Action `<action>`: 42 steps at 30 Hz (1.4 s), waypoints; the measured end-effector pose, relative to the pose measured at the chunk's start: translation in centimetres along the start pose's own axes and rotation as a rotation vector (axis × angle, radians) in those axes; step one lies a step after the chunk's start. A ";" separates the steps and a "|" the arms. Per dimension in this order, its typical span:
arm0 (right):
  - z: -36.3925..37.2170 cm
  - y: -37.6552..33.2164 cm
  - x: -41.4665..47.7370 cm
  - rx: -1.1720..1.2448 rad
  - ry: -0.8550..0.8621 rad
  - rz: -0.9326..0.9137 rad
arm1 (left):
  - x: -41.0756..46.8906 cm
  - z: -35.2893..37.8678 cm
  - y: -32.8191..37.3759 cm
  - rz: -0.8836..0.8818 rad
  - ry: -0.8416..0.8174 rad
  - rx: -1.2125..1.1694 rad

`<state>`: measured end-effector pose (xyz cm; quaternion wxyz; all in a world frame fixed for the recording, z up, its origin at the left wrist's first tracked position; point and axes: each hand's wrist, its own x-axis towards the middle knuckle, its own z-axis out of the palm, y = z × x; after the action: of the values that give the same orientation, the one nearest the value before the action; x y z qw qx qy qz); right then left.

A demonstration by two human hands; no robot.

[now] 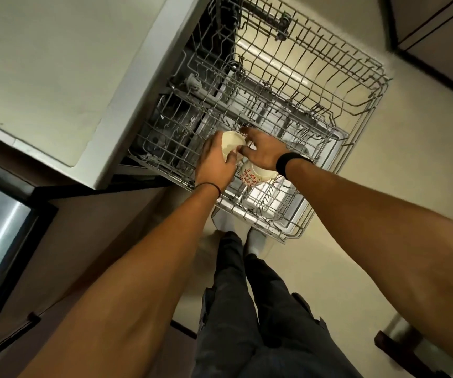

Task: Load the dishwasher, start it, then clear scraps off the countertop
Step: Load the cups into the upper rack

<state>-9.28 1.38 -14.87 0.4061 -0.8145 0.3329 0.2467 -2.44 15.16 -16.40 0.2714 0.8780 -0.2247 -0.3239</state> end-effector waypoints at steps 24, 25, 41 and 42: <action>-6.0 -8.2 -18.7 -0.233 0.292 -0.454 | -15.8 -10.4 8.6 0.194 0.334 0.269; -5.9 -9.2 -18.8 -0.239 0.306 -0.483 | -16.1 -11.3 8.4 0.204 0.358 0.276; 2.7 -31.2 -20.0 -0.361 0.342 -0.832 | -23.1 -29.9 -3.9 0.086 0.720 0.261; 3.7 -33.0 -20.0 -0.363 0.340 -0.862 | -23.6 -31.2 -5.1 0.077 0.739 0.262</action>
<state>1.62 26.14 12.98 0.2626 -0.9643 -0.0208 -0.0261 3.95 42.82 11.01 0.2318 0.9535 -0.1842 0.0559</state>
